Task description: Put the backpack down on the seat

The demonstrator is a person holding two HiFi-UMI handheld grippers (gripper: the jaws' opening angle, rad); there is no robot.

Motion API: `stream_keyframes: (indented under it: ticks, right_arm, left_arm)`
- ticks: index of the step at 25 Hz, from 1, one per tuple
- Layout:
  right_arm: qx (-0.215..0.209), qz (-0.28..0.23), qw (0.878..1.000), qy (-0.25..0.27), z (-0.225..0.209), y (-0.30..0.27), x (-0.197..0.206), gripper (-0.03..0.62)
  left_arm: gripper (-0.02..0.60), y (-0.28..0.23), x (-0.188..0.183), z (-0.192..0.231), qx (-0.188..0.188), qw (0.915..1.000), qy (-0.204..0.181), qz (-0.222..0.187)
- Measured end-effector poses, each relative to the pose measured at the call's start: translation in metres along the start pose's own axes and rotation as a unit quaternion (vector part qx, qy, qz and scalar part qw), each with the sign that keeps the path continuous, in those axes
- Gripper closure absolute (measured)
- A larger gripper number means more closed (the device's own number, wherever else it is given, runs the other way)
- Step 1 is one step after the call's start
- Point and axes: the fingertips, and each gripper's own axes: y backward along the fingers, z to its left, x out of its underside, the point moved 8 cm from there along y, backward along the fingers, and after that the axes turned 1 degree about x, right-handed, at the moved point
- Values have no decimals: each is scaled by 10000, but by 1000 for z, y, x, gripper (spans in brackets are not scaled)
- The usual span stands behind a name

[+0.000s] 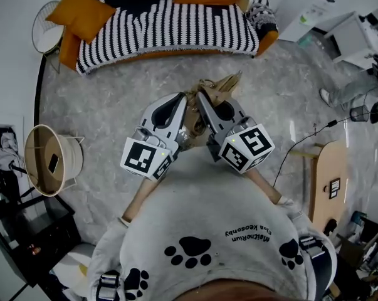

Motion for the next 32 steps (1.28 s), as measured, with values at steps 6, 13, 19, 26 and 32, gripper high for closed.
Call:
stream_keyframes:
  ticks: [6,13,19,26,32]
  right_arm:
    - [37,112,9998,-166,-10,-11,4,562]
    - [72,100,9996,-247,-20,-44,4,562]
    - [164,-9,9997,-168,-42,-89,-9,562]
    - [187,20,9994,-298,-63,-172,-17,562]
    - [316,51,9988,-362,-82,-238,-29,562]
  left_arm:
    - [561,-13,3,12,39,10000,90,-8]
    - [561,-35,0,50,161,9998,101,-57]
    - [561,-68,-12,90,312,9995,-35,-15]
    - [561,-98,-28,174,288,9996,-64,48]
    - [561,-129,-38,240,383,9992,4,125]
